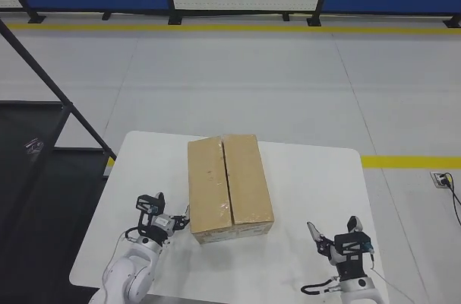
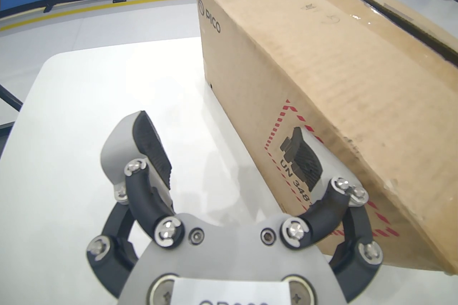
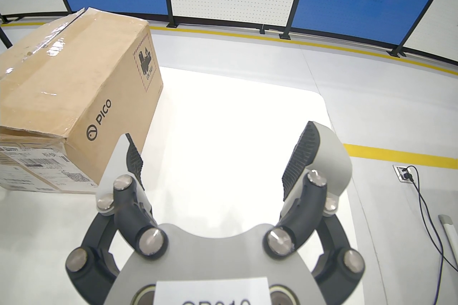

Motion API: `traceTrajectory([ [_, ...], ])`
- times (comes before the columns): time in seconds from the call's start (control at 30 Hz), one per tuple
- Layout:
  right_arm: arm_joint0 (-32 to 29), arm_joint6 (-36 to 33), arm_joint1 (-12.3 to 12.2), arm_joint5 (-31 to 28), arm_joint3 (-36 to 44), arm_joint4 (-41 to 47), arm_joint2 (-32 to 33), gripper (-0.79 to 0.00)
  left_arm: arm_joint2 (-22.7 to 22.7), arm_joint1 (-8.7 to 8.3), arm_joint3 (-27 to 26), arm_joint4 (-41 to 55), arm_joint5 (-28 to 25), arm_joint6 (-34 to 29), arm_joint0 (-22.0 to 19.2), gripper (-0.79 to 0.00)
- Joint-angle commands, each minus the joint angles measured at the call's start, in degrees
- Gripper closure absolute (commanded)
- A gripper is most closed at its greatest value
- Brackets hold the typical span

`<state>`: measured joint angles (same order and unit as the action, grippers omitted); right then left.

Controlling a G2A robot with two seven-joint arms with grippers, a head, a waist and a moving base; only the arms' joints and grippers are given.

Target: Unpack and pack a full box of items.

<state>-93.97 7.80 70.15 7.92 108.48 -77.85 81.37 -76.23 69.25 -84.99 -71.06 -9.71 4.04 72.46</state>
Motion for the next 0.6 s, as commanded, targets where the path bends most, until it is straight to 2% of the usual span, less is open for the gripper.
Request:
traceTrajectory([
  [0.0, -0.13, 0.13, 0.03, -0.33, 0.03, 0.10, 0.36, -0.785, -0.47, -0.04, 0.42, 0.29, -0.03, 0.01, 0.43, -0.785],
  [0.27, 0.07, 0.20, 0.23, -1.28, -0.15, 0.09, 0.66, -0.785, 1.36, 0.36, 0.76, -0.52, -0.02, -0.19, -0.29, -0.785],
  [0.57, -0.25, 0.24, 0.42, -1.71, -0.49, 0.39, 1.54, -0.785, 4.74, 1.11, 1.54, -1.78, -0.22, -0.63, -2.92, -0.785],
])
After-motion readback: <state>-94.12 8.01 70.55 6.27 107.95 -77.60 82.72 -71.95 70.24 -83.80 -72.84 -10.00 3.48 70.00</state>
